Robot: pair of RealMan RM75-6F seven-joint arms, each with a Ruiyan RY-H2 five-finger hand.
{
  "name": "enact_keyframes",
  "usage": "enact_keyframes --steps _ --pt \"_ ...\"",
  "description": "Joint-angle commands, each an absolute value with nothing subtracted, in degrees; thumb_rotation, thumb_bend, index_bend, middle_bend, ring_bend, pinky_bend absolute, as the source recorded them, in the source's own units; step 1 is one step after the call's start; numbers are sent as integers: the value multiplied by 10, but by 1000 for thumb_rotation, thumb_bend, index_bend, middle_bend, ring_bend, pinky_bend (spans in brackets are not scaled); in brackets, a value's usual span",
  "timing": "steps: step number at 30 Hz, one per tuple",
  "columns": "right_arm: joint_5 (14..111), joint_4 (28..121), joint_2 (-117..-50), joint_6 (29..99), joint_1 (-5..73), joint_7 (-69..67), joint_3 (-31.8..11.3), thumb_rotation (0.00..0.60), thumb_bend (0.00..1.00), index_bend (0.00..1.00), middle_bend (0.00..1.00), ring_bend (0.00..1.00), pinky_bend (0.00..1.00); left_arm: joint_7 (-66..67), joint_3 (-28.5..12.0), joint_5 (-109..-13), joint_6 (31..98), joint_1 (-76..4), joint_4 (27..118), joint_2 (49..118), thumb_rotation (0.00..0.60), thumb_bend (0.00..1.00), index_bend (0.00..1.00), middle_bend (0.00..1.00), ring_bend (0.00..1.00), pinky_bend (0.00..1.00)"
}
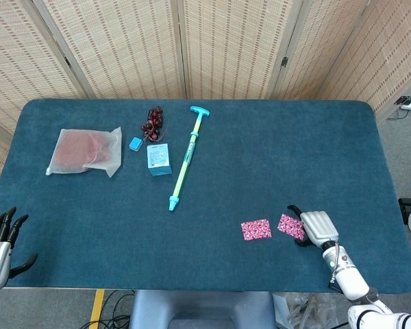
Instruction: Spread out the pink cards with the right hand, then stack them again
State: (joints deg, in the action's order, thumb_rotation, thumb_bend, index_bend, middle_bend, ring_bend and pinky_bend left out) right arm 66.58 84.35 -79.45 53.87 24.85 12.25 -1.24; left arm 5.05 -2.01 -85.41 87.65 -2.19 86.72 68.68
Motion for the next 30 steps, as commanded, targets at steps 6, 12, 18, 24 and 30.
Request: enact_keyframes --steps 6,12,18,24,30 --pt "663 824 -807 531 251 130 -11 600 247 138 992 1000 1000 51 -20 -854 877 -21 868 686 600 257 157 38 48 127" --pt "655 810 -809 532 250 135 -14 600 248 138 992 1000 1000 51 -20 -853 877 -21 869 686 600 256 158 38 48 127" --pt "646 798 -808 531 251 133 -22 600 248 138 992 1000 1000 53 -20 -853 876 -21 869 687 600 257 157 38 48 127" --pt "633 777 -810 521 259 130 -35 600 248 138 992 1000 1000 54 -20 -851 874 -21 868 688 600 257 157 38 48 127" --pt "632 780 -806 520 264 124 -44 600 248 138 992 1000 1000 55 -21 -849 876 -20 867 687 600 257 157 38 48 127"
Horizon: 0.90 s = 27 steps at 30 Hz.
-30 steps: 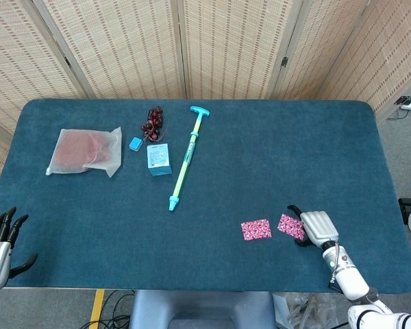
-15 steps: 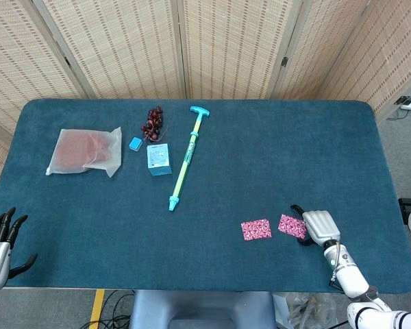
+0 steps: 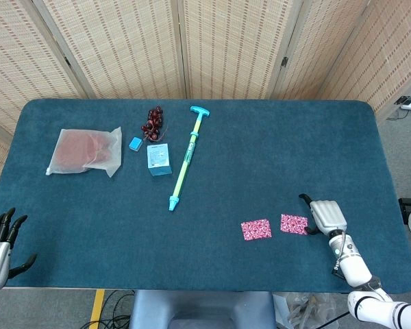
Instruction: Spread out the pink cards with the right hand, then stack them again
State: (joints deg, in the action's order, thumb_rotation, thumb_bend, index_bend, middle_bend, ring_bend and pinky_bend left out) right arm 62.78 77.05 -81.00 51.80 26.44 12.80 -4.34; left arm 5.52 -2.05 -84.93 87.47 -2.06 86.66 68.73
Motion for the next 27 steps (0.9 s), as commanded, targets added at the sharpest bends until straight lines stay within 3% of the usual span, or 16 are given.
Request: enact_keyframes --steps 1,11,27 --pt "635 787 -803 520 263 121 -43 600 248 138 992 1000 1000 54 -21 -849 876 -20 867 687 600 257 157 38 48 127" --pt "653 855 -785 536 247 126 -21 600 248 150 993 1000 1000 50 -20 -849 876 -19 863 688 600 257 158 38 48 127" --pt "614 834 -801 521 252 129 -31 600 321 219 995 1000 1000 40 -20 -850 876 -18 854 689 600 256 158 38 48 127"
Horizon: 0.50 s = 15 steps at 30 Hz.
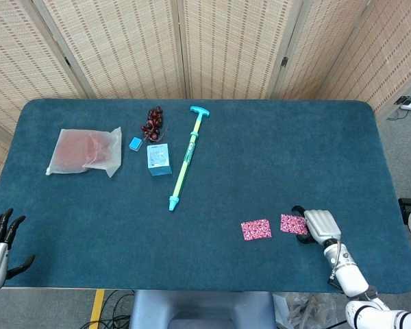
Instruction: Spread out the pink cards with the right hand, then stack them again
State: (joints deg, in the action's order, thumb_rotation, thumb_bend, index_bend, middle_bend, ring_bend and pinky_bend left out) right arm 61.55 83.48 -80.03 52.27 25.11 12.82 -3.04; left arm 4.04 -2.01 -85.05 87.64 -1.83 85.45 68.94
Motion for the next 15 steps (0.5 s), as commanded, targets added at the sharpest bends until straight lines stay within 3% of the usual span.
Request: enact_keyframes --steps 1,15 --pt "613 833 -801 521 252 129 -31 600 321 219 995 1000 1000 40 -20 -850 877 -18 854 690 600 256 157 38 48 127" --pt "611 824 -811 523 253 136 -27 600 320 264 996 1000 1000 37 -21 -849 874 -19 851 691 600 257 158 38 48 127"
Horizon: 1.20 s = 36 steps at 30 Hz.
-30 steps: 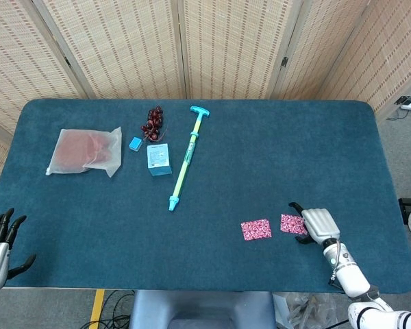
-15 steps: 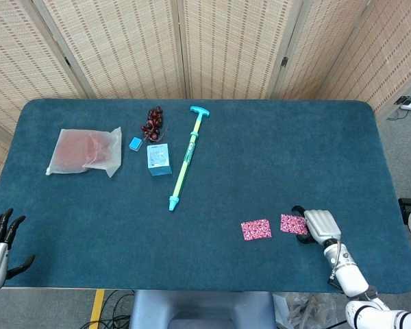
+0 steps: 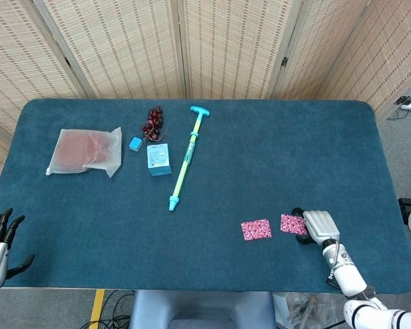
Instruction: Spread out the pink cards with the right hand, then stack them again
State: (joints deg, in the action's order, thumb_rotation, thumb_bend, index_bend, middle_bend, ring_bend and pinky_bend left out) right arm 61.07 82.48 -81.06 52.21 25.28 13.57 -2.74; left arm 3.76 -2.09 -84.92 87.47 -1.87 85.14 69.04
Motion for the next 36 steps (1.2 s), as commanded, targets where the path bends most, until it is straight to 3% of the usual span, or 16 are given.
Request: enact_keyframes --steps 1,23,36 --pt "611 824 -811 523 253 137 -27 600 320 266 996 1000 1000 37 -21 -850 874 -19 851 691 600 257 158 38 48 127" --pt "618 813 -820 529 251 135 -28 600 334 325 1000 1000 1000 37 -21 -847 870 -20 848 693 600 256 157 38 48 127" --pt "699 873 -771 503 286 104 -33 600 335 325 1000 1000 1000 46 -22 -847 874 -19 857 689 600 257 157 38 48 127"
